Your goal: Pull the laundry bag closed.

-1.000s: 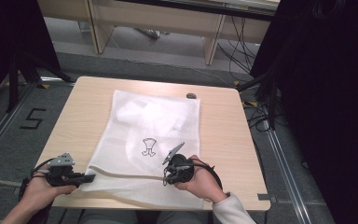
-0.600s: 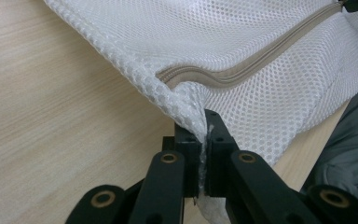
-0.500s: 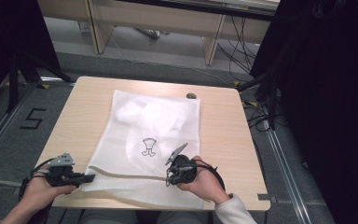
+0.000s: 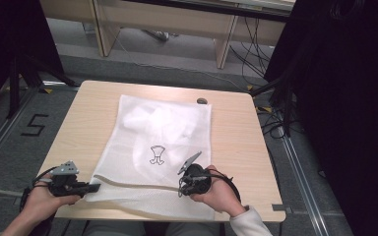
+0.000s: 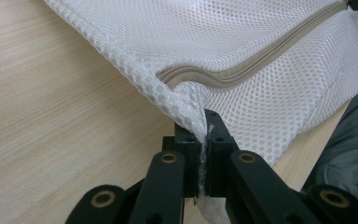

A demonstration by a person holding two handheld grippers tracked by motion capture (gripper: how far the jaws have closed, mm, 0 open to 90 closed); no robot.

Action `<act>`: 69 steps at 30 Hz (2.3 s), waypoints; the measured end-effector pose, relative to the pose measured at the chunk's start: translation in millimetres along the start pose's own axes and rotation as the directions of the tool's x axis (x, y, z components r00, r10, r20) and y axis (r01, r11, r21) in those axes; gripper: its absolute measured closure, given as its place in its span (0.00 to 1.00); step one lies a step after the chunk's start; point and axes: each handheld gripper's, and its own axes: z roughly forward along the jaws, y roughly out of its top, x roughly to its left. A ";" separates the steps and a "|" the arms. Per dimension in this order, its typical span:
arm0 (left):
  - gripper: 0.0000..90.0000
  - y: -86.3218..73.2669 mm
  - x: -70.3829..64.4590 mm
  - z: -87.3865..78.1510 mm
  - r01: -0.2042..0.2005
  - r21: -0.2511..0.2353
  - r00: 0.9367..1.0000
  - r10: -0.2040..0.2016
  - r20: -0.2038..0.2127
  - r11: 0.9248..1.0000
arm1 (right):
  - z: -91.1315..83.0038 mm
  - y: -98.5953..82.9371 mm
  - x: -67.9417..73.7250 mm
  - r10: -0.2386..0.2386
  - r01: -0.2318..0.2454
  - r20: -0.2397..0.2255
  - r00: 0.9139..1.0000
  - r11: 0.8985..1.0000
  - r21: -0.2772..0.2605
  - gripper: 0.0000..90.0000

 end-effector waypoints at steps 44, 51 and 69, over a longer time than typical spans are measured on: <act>0.95 -0.3 1.3 -0.9 0.000 -0.002 1.000 0.000 0.003 1.000 | -7.0 -17.1 -3.7 0.042 -0.042 0.011 0.999 0.999 0.002 0.91; 0.95 -0.4 1.8 -1.6 0.004 -0.006 1.000 -0.004 0.004 1.000 | -8.1 -18.9 -3.1 0.054 -0.054 0.009 0.998 0.999 -0.001 0.92; 0.95 -0.8 3.9 -3.8 0.010 -0.010 1.000 -0.011 -0.003 1.000 | -11.1 -28.3 -6.3 0.061 -0.061 0.018 0.998 0.998 0.001 0.91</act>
